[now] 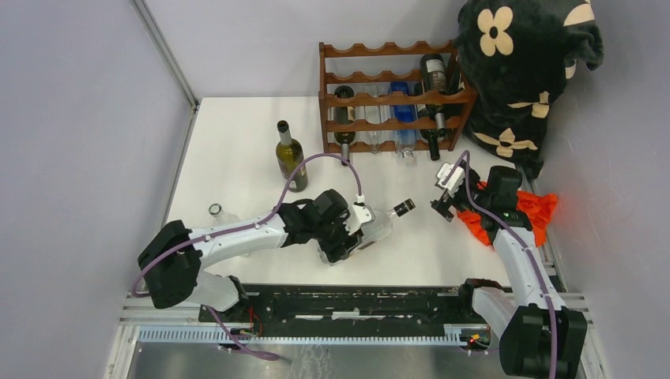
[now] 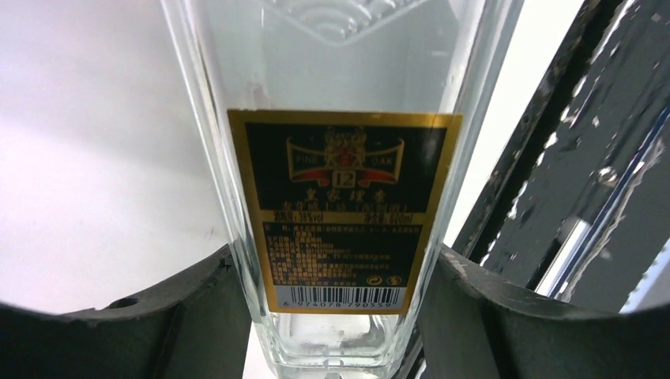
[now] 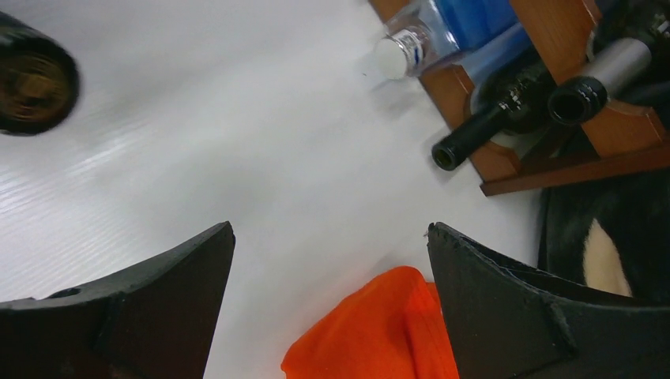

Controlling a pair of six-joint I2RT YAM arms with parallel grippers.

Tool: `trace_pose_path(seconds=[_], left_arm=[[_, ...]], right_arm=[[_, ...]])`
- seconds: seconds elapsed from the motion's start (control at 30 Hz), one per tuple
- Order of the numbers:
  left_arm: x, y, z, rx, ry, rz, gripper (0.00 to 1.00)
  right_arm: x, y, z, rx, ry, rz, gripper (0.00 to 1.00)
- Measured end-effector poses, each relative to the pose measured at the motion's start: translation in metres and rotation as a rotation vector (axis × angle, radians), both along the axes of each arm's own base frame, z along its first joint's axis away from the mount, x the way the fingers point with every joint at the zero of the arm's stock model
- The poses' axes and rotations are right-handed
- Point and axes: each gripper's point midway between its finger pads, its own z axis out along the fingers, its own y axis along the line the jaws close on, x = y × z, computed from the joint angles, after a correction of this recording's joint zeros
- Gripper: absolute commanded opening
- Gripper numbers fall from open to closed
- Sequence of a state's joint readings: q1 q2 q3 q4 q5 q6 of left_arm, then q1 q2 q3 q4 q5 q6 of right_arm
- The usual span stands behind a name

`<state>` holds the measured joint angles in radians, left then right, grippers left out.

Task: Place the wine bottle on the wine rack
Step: Pick up the wine bottle from the center of the board.

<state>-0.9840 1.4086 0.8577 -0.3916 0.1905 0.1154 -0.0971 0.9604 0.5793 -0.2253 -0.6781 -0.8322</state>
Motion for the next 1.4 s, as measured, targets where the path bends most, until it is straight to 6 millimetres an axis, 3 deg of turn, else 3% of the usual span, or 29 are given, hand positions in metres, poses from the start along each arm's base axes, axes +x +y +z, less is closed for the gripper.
trace_pose_path(seconds=[0.23, 0.47, 0.73, 0.93, 1.03, 1.4], left_arm=[[0.004, 0.023, 0.011, 0.102, -0.052, -0.012, 0.02], [0.012, 0.024, 0.023, 0.128, -0.116, -0.051, 0.02], [0.011, 0.018, 0.022, 0.125, -0.163, -0.127, 0.02], [0.007, 0.013, 0.012, 0.121, -0.213, -0.209, 0.02], [0.009, 0.011, 0.012, 0.116, -0.231, -0.225, 0.02], [0.011, 0.004, 0.008, 0.098, -0.274, -0.275, 0.02]], right_arm=[[-0.033, 0.032, -0.001, -0.017, 0.015, 0.289, 0.98], [-0.069, 0.069, -0.020, -0.012, 0.080, 0.548, 0.98], [-0.085, 0.089, -0.040, 0.015, 0.149, 0.661, 0.98], [-0.106, 0.100, -0.067, 0.034, 0.202, 0.735, 0.98], [-0.109, 0.103, -0.077, 0.030, 0.221, 0.743, 0.98], [-0.098, 0.114, -0.099, -0.007, 0.290, 0.718, 0.81]])
